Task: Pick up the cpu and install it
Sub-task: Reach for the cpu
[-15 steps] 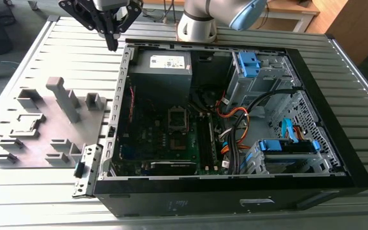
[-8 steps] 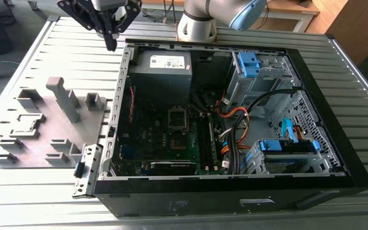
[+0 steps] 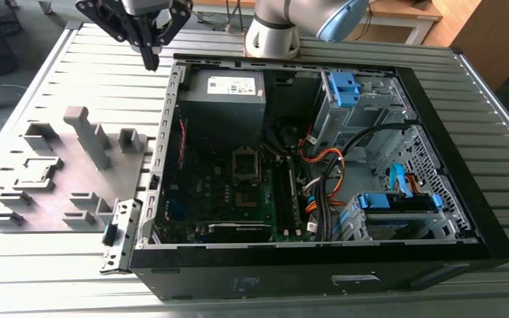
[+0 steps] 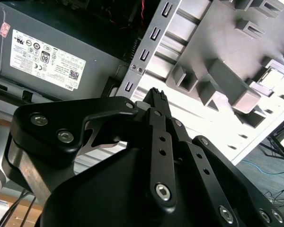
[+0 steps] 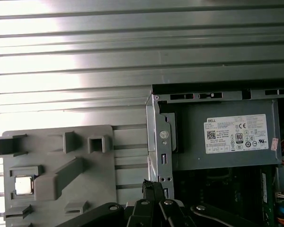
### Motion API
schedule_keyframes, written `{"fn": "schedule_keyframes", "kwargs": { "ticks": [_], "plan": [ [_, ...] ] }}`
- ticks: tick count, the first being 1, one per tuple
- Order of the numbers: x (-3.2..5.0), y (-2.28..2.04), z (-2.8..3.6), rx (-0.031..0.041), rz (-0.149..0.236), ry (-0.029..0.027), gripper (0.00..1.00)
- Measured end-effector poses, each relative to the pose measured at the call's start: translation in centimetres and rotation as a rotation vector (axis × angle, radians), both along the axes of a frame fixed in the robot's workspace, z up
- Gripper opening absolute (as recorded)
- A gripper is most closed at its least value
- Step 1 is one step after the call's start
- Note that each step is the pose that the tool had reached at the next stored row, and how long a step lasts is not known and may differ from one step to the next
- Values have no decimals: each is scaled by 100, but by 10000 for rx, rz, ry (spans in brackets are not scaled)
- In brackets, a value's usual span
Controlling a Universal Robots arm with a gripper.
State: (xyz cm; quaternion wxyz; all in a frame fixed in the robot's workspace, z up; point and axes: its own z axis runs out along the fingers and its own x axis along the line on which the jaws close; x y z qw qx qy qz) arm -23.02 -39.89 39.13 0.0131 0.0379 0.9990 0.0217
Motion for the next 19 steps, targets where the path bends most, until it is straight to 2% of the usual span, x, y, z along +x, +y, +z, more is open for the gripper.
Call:
{"fn": "schedule_keyframes", "kwargs": {
  "ticks": [8, 19],
  "plan": [
    [-55, 0, -7, -1, 1, 0, 11],
    [-227, 0, -29, 0, 0, 0, 11]
  ]
}}
